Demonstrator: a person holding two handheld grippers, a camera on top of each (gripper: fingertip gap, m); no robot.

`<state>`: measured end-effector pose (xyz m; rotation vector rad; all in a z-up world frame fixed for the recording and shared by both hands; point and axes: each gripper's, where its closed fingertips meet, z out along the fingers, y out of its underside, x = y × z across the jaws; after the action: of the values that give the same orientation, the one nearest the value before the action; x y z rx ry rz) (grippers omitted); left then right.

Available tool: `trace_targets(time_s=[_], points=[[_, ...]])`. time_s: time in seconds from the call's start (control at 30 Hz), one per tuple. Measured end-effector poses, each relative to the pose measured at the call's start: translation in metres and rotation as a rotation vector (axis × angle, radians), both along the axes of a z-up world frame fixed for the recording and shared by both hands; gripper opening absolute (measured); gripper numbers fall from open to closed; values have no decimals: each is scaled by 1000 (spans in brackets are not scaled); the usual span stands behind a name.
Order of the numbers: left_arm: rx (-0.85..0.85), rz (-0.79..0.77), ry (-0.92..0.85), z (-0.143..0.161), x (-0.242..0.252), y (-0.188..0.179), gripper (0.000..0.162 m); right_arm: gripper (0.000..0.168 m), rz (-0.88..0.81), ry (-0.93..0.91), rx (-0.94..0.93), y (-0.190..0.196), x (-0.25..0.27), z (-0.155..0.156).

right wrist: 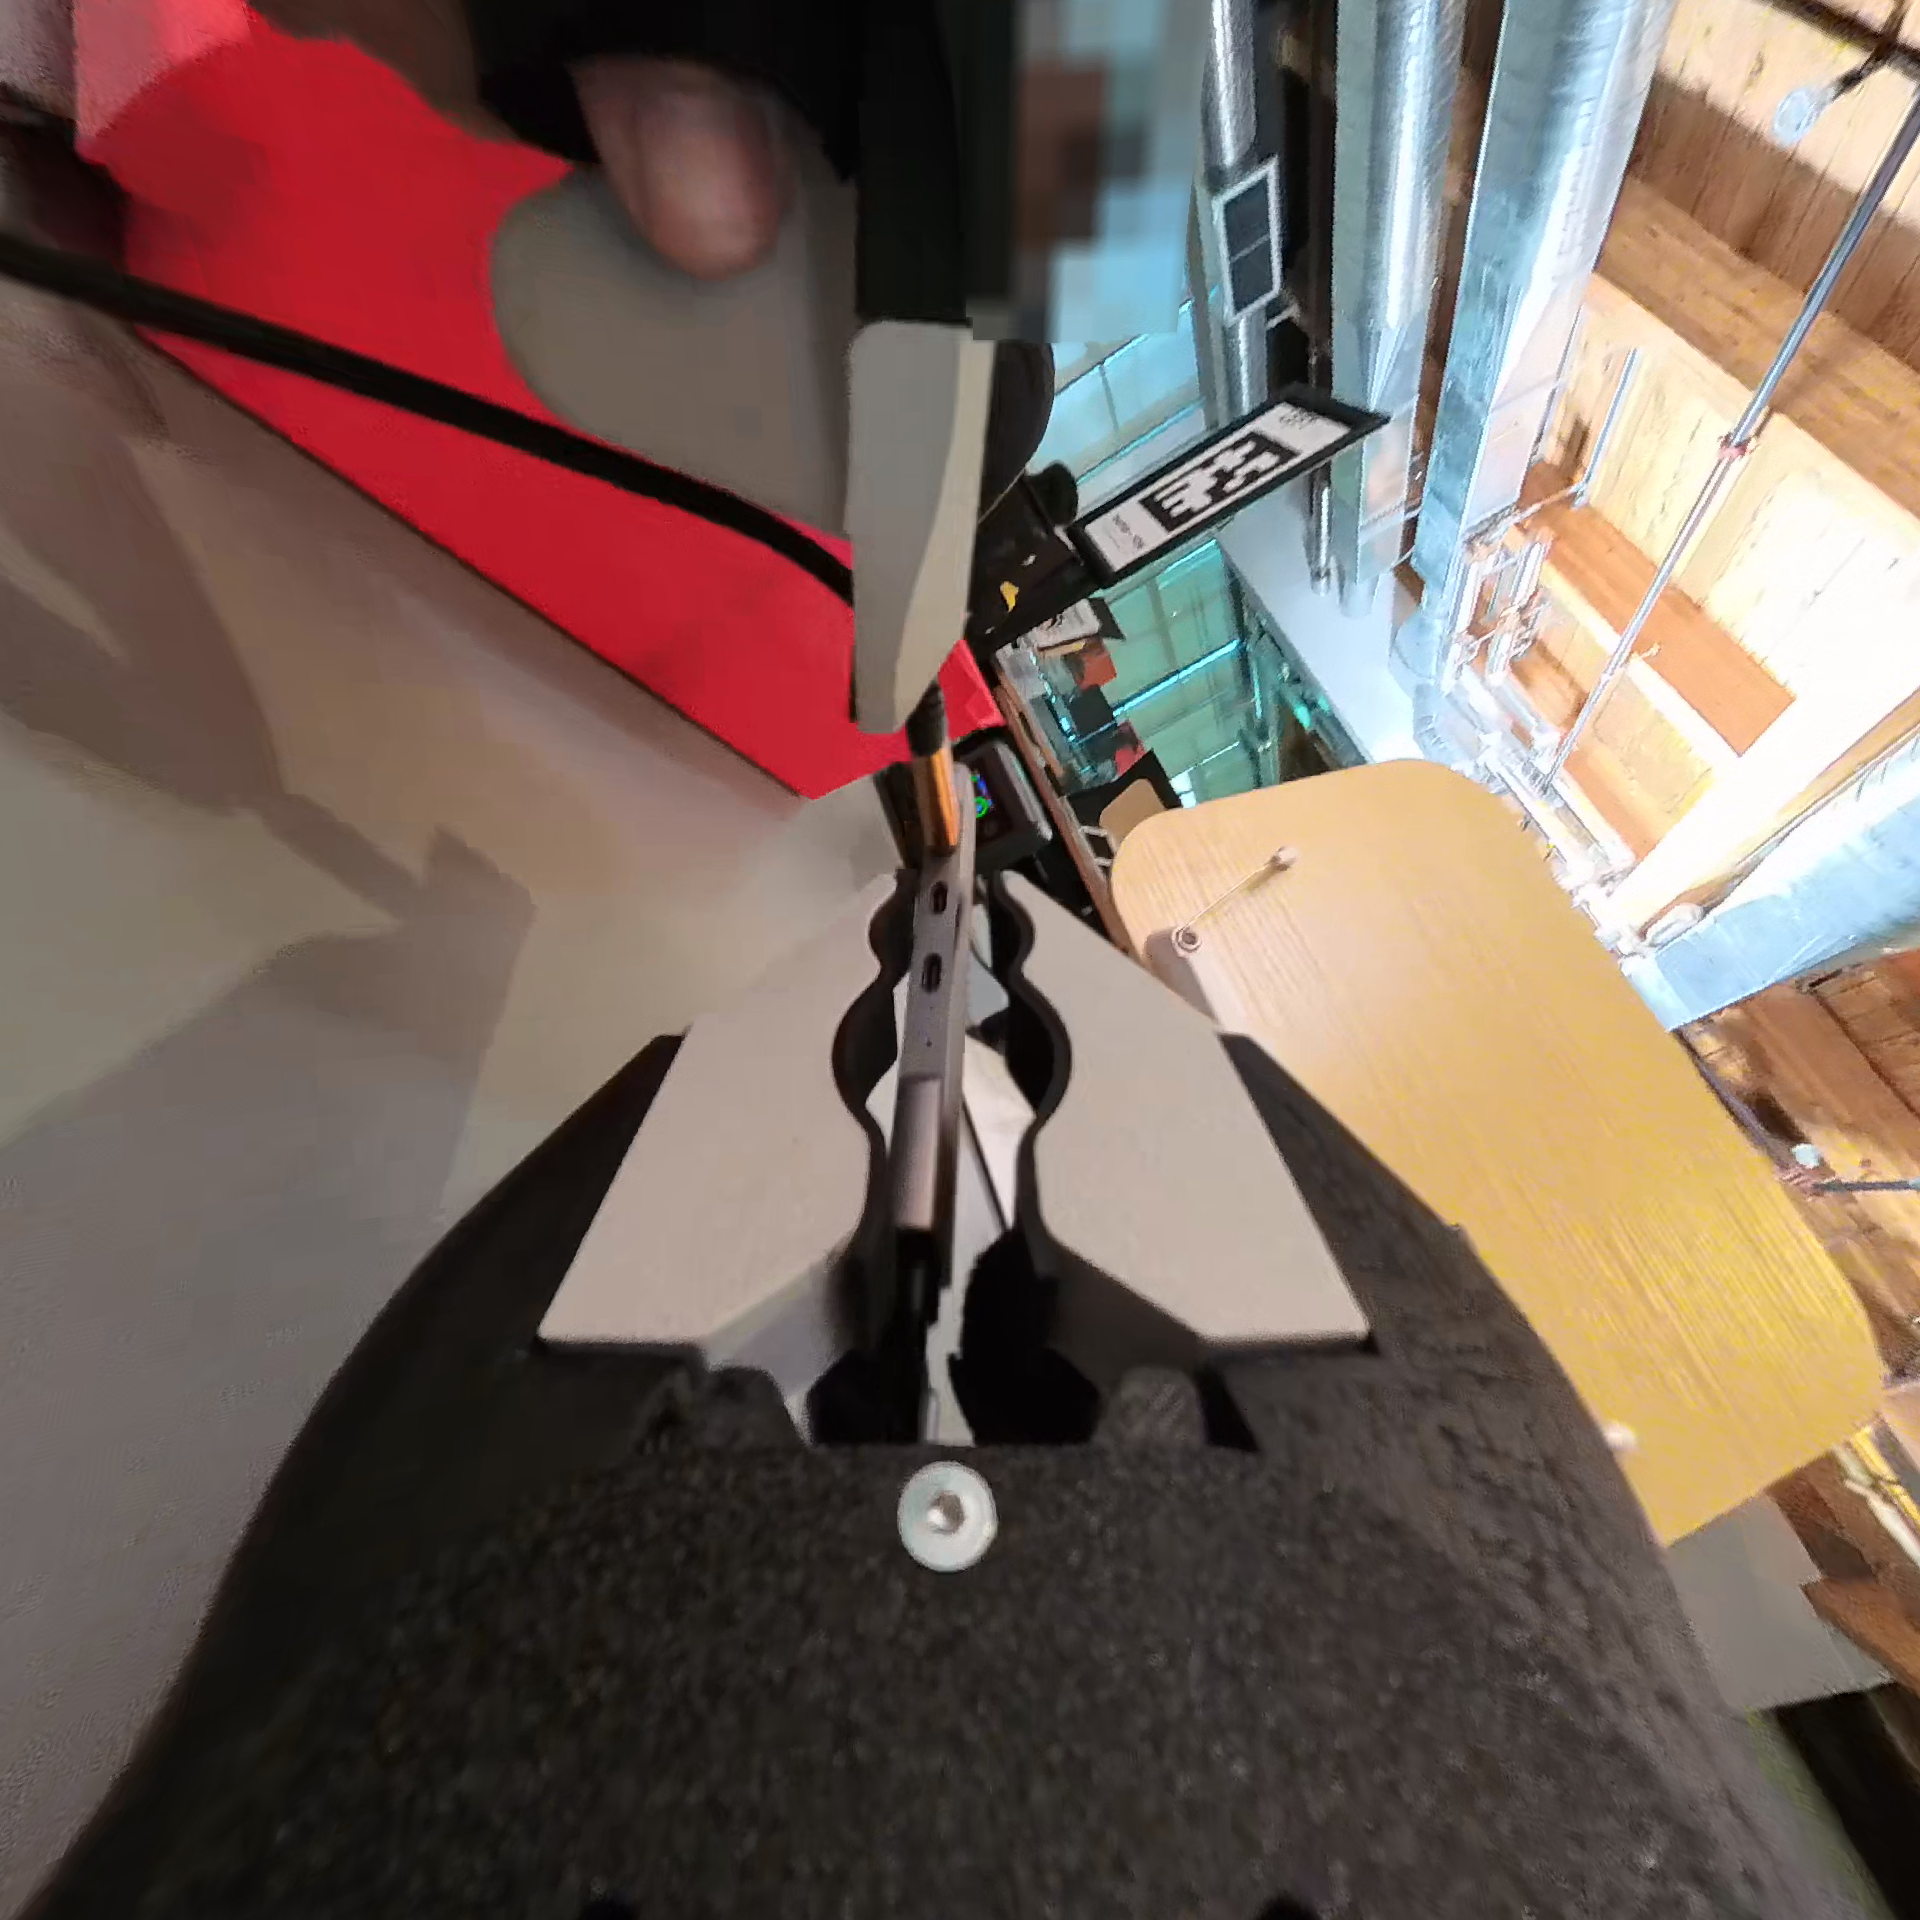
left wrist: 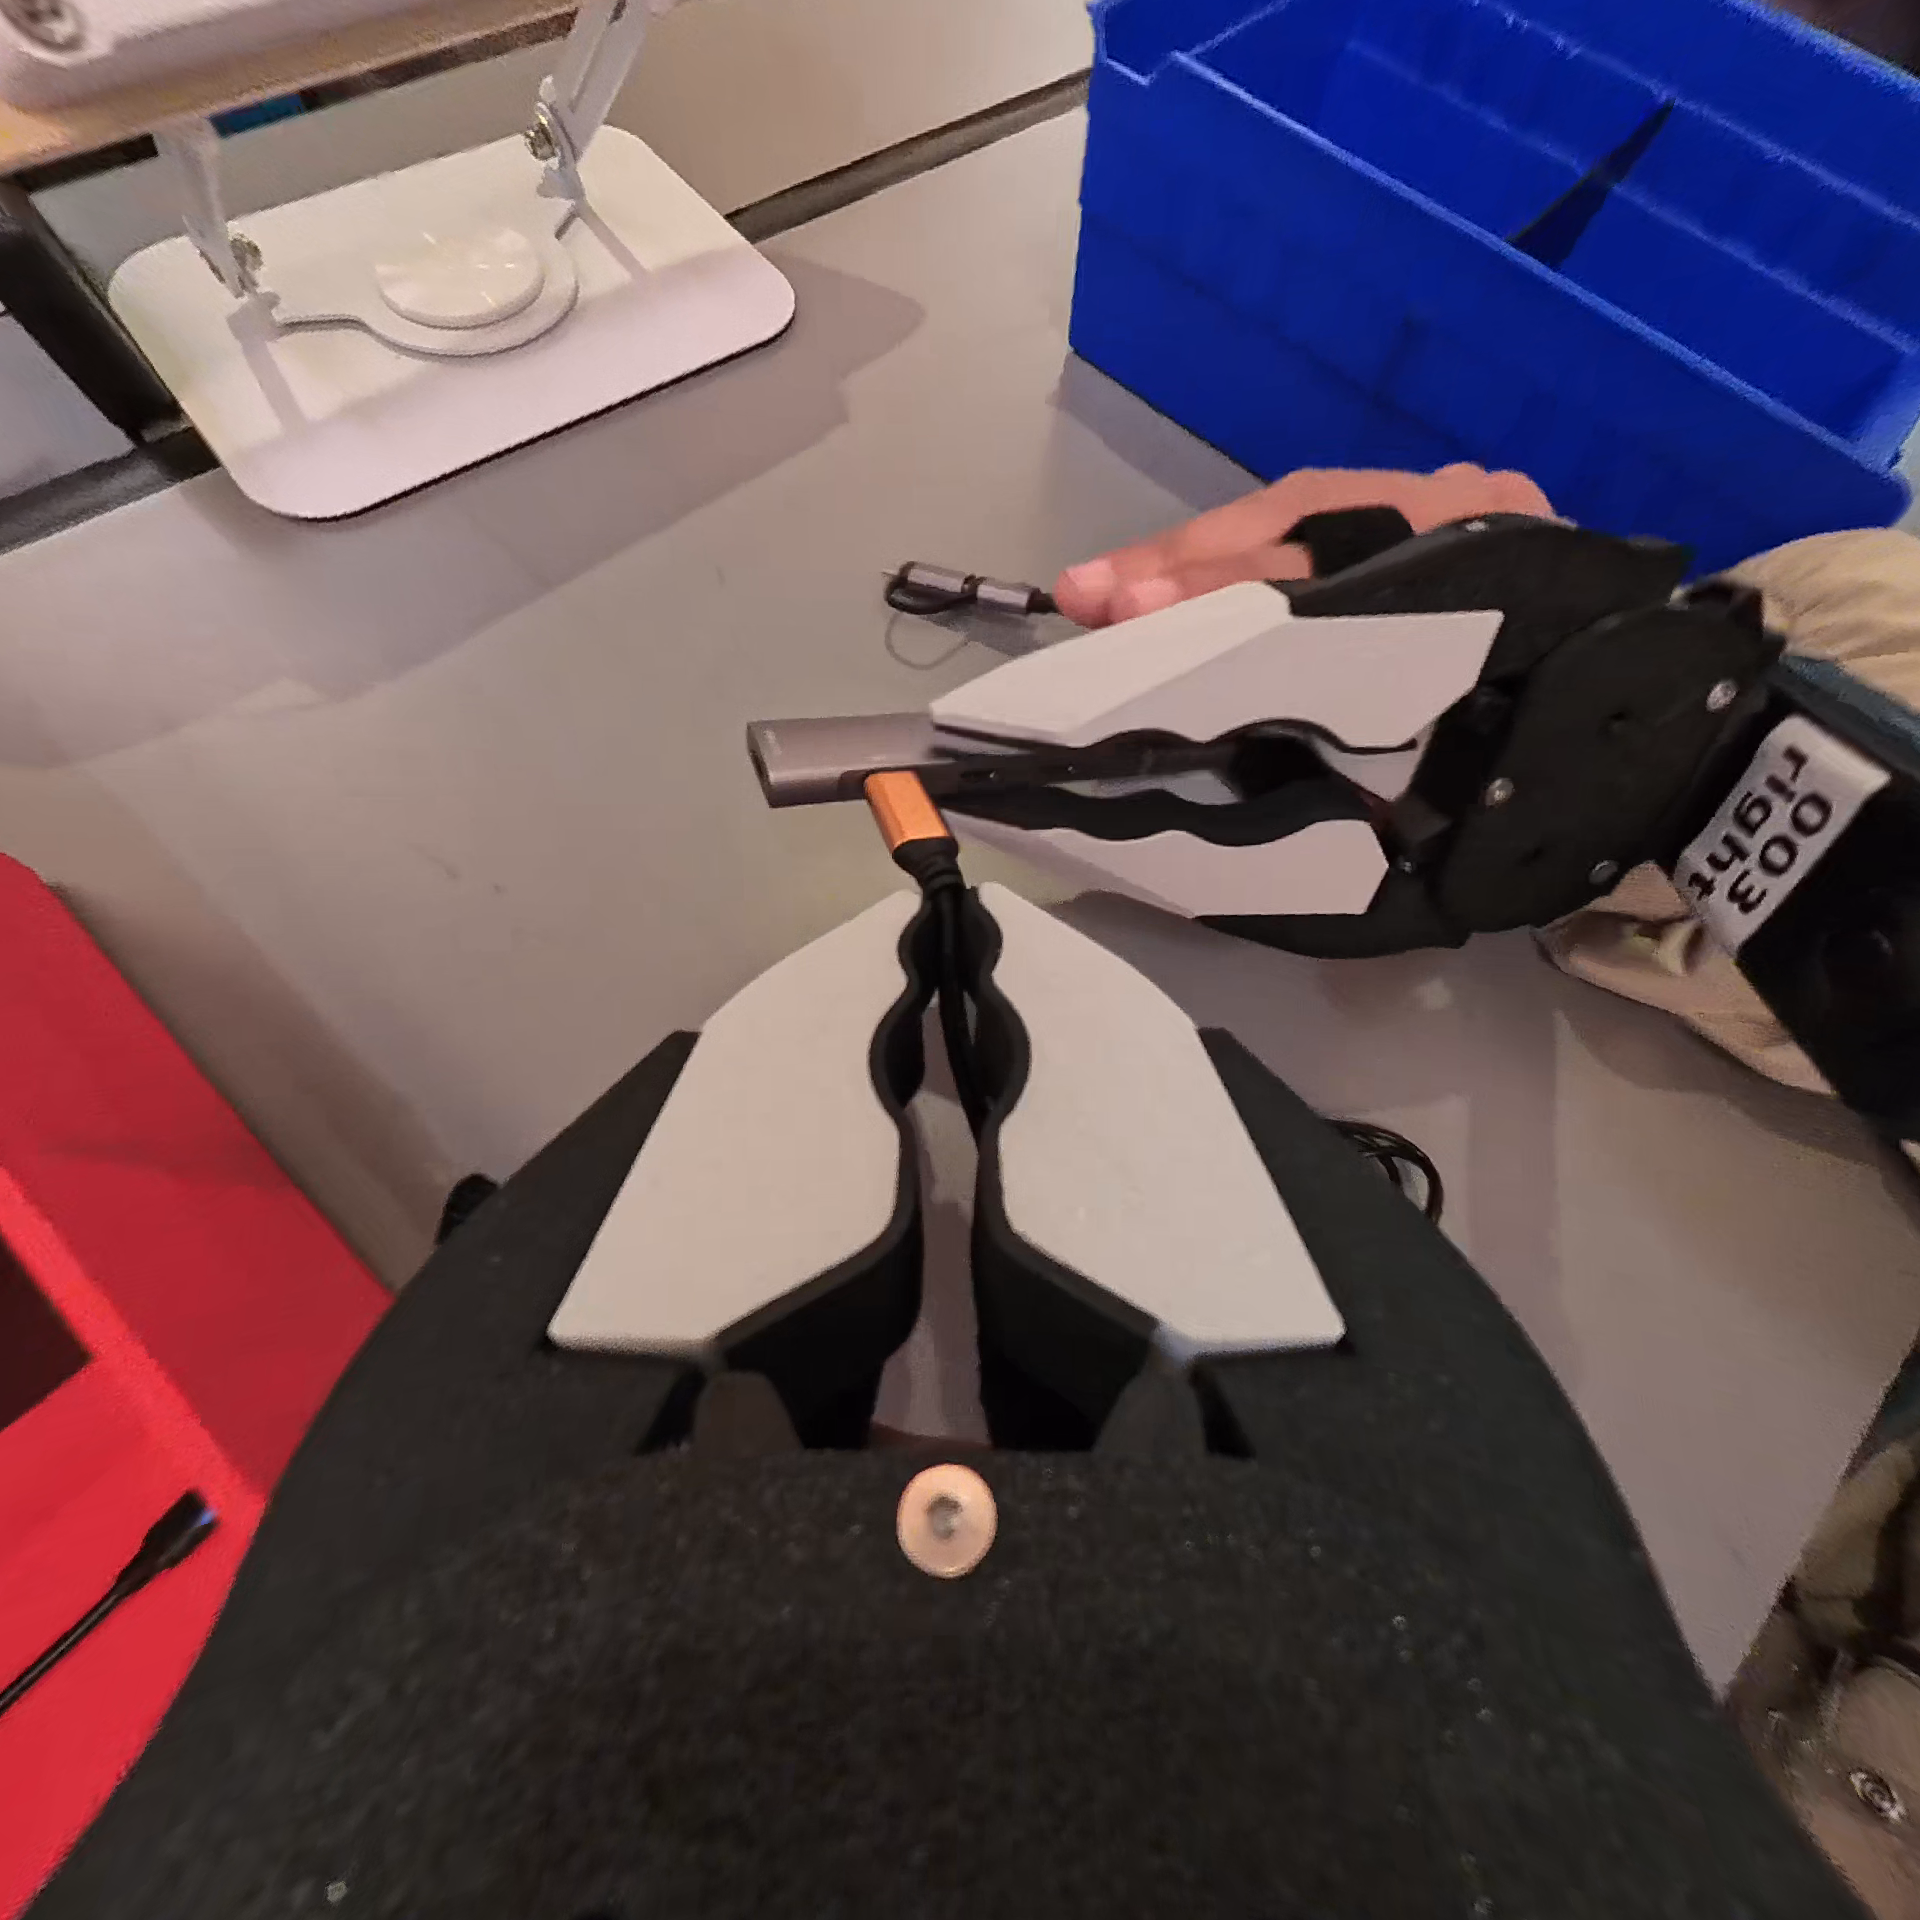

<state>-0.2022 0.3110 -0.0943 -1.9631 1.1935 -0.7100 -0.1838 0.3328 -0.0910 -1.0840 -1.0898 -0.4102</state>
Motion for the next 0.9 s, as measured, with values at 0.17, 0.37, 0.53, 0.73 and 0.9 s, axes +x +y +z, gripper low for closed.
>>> trace_targets(time_s=[0.17, 0.37, 0.53, 0.73, 0.9], points=[[-103, -35, -45, 6, -8, 2, 4, 10, -21, -63, 68, -1, -1, -1], [-156, -87, -38, 2, -6, -6, 4, 9, -38, -81, 82, 0, 0, -2], [-152, -80, -11, -2, -8, -4, 3, 9, -49, -113, 69, 3, 0, -8], [-120, -73, 7, 0, -11, -2, 4, 8, -40, -64, 34, 5, 5, -7], [-136, -63, -2, -3, -11, 0, 4, 8, -60, -97, 17, 6, 5, -10]])
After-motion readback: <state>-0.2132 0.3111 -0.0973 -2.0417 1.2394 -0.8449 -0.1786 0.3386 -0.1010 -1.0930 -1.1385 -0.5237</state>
